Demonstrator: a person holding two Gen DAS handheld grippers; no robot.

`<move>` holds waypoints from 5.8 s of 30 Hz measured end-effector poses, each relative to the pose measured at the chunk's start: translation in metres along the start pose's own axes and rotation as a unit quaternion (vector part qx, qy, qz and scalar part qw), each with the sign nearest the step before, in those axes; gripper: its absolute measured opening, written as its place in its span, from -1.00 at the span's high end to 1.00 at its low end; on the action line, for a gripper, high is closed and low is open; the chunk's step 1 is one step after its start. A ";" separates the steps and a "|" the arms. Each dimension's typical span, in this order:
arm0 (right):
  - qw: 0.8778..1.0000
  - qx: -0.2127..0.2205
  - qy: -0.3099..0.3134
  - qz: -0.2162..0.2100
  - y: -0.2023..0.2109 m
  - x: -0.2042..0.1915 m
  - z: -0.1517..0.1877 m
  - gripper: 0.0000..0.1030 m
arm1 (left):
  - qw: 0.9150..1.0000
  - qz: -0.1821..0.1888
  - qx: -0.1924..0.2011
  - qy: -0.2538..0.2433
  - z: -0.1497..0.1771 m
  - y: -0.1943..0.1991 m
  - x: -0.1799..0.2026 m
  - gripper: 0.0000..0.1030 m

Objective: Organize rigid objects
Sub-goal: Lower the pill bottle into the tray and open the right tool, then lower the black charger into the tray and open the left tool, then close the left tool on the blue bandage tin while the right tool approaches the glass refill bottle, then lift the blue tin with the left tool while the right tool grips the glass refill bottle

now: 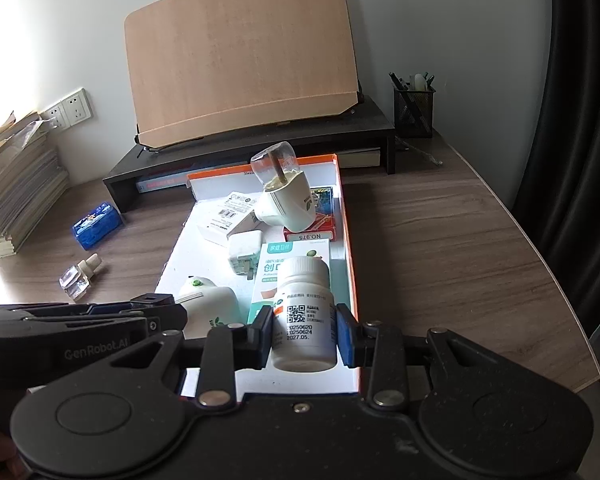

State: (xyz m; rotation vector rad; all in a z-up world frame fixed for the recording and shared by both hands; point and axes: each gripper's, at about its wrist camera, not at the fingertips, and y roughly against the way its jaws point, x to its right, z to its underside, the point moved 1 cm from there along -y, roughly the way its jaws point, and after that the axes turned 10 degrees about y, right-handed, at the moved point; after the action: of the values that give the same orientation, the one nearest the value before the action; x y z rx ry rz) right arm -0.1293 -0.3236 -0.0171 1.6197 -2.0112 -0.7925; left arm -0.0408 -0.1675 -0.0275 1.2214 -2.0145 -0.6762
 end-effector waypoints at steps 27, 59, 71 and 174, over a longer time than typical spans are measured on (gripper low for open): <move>1.000 -0.002 0.010 -0.015 -0.003 -0.012 -0.002 0.22 | 1.000 -0.001 0.001 0.004 0.000 0.001 -0.002 0.31; 1.000 -0.012 0.007 -0.016 -0.015 -0.008 -0.003 0.22 | 1.000 0.002 -0.008 -0.001 -0.001 -0.009 0.004 0.31; 1.000 -0.024 0.004 -0.014 -0.026 -0.007 0.001 0.17 | 1.000 0.005 -0.016 0.002 0.001 -0.014 0.002 0.31; 0.995 -0.083 0.048 -0.037 -0.191 -0.330 -0.080 -0.20 | 0.998 -0.049 0.025 0.000 -0.147 -0.041 -0.315 -0.20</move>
State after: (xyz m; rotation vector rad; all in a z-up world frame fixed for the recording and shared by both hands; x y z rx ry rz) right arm 0.1336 -0.0432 -0.0802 1.6131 -1.7791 -0.8680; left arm 0.1984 0.0869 -0.0515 1.3575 -1.9925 -0.6759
